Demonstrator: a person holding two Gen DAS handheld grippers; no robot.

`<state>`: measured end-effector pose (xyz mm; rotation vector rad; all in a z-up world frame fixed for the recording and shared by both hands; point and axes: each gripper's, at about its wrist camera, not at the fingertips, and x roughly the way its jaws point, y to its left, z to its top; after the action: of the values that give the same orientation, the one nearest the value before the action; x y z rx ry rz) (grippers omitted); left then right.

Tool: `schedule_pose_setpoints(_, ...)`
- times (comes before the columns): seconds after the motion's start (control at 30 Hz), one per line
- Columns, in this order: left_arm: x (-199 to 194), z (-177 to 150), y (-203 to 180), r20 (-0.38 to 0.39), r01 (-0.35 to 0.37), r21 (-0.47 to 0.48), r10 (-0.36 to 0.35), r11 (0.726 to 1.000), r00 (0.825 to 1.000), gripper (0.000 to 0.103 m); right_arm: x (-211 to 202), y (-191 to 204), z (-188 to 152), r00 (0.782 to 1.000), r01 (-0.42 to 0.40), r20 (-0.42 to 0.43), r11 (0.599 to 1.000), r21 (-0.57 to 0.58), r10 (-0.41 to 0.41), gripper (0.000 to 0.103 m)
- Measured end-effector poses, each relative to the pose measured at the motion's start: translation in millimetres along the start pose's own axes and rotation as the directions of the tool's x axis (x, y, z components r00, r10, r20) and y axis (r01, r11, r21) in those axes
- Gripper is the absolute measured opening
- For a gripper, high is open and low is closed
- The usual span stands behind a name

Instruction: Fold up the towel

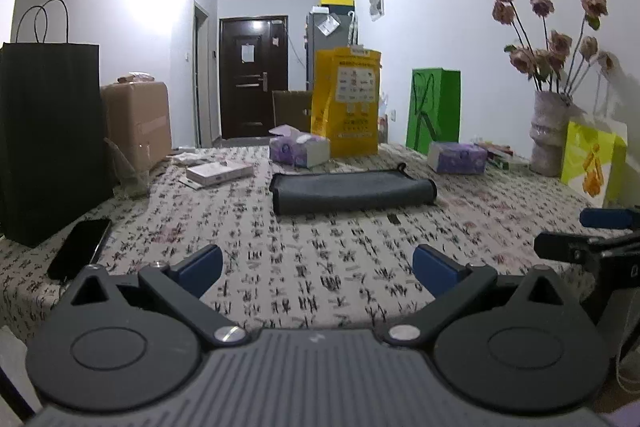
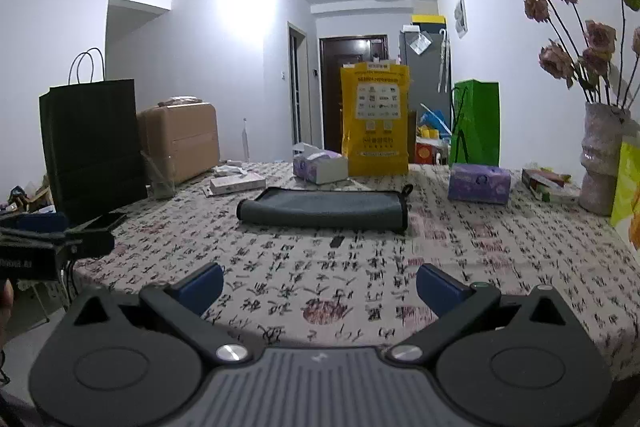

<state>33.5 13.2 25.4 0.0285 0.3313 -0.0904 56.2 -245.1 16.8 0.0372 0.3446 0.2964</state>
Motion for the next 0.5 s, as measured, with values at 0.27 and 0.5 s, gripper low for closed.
schedule_pose_setpoints(0.27, -7.5, -3.6, 0.7, 0.003, -0.016, 0.001, 0.016, 1.000, 1.000, 0.103, -9.1, 6.4, -11.1, 0.999, -0.019, -0.028, 1.000, 0.014, 0.020, 0.103)
schedule_pose_setpoints(0.5, -18.0, -9.0, -0.2, 0.003, -0.025, 0.019, 0.025, 1.000, 1.000, 0.103, -18.1, 7.8, -17.8, 0.999, -0.032, -0.033, 0.999, 0.044, 0.033, 0.103)
